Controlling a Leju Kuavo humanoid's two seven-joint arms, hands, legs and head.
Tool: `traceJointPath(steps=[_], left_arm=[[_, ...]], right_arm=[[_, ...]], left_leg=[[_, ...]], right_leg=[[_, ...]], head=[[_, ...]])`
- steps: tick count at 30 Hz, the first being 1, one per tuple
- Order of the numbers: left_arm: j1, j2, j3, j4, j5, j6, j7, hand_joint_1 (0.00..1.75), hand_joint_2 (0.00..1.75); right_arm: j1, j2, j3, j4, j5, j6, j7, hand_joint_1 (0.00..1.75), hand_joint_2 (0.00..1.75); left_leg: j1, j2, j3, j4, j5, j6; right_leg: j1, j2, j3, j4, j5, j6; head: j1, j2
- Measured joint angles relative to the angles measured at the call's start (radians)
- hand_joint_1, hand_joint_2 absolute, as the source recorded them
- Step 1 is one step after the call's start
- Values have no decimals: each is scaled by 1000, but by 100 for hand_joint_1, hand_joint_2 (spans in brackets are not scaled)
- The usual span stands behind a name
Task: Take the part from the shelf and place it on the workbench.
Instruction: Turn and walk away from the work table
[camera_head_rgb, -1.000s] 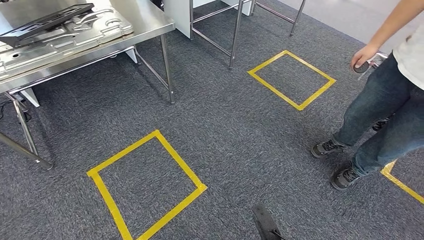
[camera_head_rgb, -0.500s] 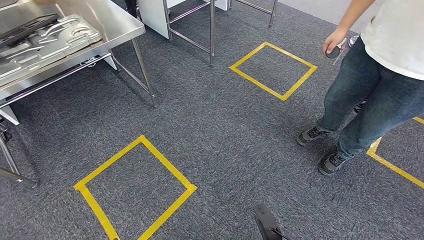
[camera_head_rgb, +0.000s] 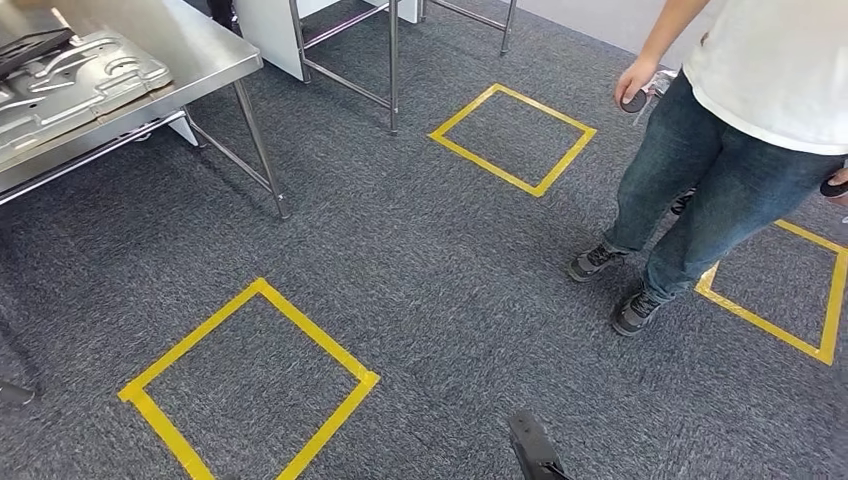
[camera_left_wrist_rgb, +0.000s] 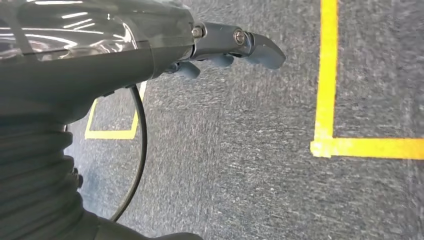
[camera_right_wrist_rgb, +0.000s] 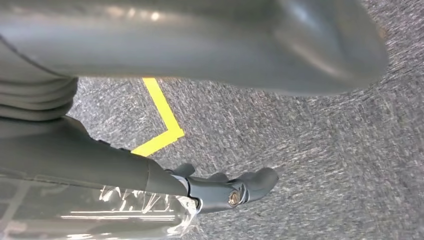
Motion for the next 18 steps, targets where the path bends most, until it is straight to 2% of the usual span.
traceJointPath(steps=[1, 2, 4, 5, 6, 7, 10, 11, 12, 14, 15, 16, 17, 18], left_arm=[[0, 0, 0, 0, 0, 0, -1, 0, 175], [-1, 0, 0, 0, 0, 0, -3, 0, 175], [-1, 0, -1, 0, -1, 0, -6, 0, 175], [-2, -1, -1, 0, -2, 0, -7, 0, 175], [-1, -1, -1, 0, -3, 0, -7, 0, 175], [-1, -1, -1, 0, -3, 0, -7, 0, 131], [-1, -1, -1, 0, -5, -1, -10, 0, 0], [-1, -1, -1, 0, -6, -1, -11, 0, 0], [-1, -1, -1, 0, -7, -1, -12, 0, 0], [1, -1, -2, 0, -8, -1, -14, 0, 0], [1, -1, -2, 0, -8, -1, -14, 0, 0], [2, -1, -2, 0, -8, -1, -15, 0, 0], [2, -1, -2, 0, -9, -1, -16, 0, 0], [2, -1, -2, 0, -9, -1, -16, 0, 0]], right_arm=[[1, 0, 0, 0, 0, 0, 0, 0, 0], [2, 0, 0, 0, 1, 0, -1, 0, 0], [2, 0, 0, 0, 2, 0, -3, 0, 0], [1, 0, 0, 0, 2, 0, -4, 0, 0], [1, 0, 0, 0, 2, -1, -6, 0, 0], [2, 1, 0, 0, 3, -1, -7, 0, 0], [9, -1, 0, 0, 3, -2, -9, 0, 0], [10, -2, -1, 1, 4, -2, -10, 0, 0], [9, -3, -1, 1, 4, -2, -11, 0, 0], [6, -3, -2, 1, 5, -3, -13, 0, 0], [6, -3, -2, 1, 6, -3, -13, 0, 0], [7, -3, -2, 1, 6, -3, -13, 0, 0], [8, -3, -2, 1, 7, -3, -13, 0, 0], [8, -3, -2, 1, 7, -3, -13, 0, 0]], left_leg=[[0, 8, 1, 0, -1, 0], [1, 15, 2, 0, -2, 0], [1, 26, 5, 0, -6, -4], [0, 30, 5, 0, -8, -8], [-2, 34, 6, 0, -10, -12], [-5, 37, 6, -2, -11, -16], [-4, 42, 12, -6, -17, -30], [-3, 35, 8, 11, -30, -33], [-2, 24, -9, 51, -55, -34], [-6, 2, -68, 181, -115, -33], [-8, -3, -98, 241, -133, -33], [-10, -6, -115, 269, -133, -32], [-11, -7, -114, 259, -113, -31], [-10, -9, -94, 210, -77, -31]], right_leg=[[-1, -2, -10, 16, 5, 1], [-3, -5, 1, -10, 29, 2], [-3, -24, 62, -137, 93, 2], [0, -37, 90, -196, 113, 1], [3, -48, 107, -234, 122, 0], [7, -55, 113, -250, 120, -1], [10, -42, 115, -258, 121, -16], [9, -37, 117, -261, 122, -24], [7, -32, 120, -264, 123, -32], [8, -20, 124, -264, 121, -43], [9, -13, 125, -264, 120, -46], [10, -5, 127, -263, 120, -47], [10, 3, 130, -263, 119, -47], [11, 12, 133, -263, 118, -47]], head=[[3, 0], [7, 0], [14, 0], [19, 0], [21, 0], [21, 0], [11, 0], [7, 0], [2, 0], [-12, 0], [-18, 0], [-21, 0], [-24, 0], [-25, 0]])
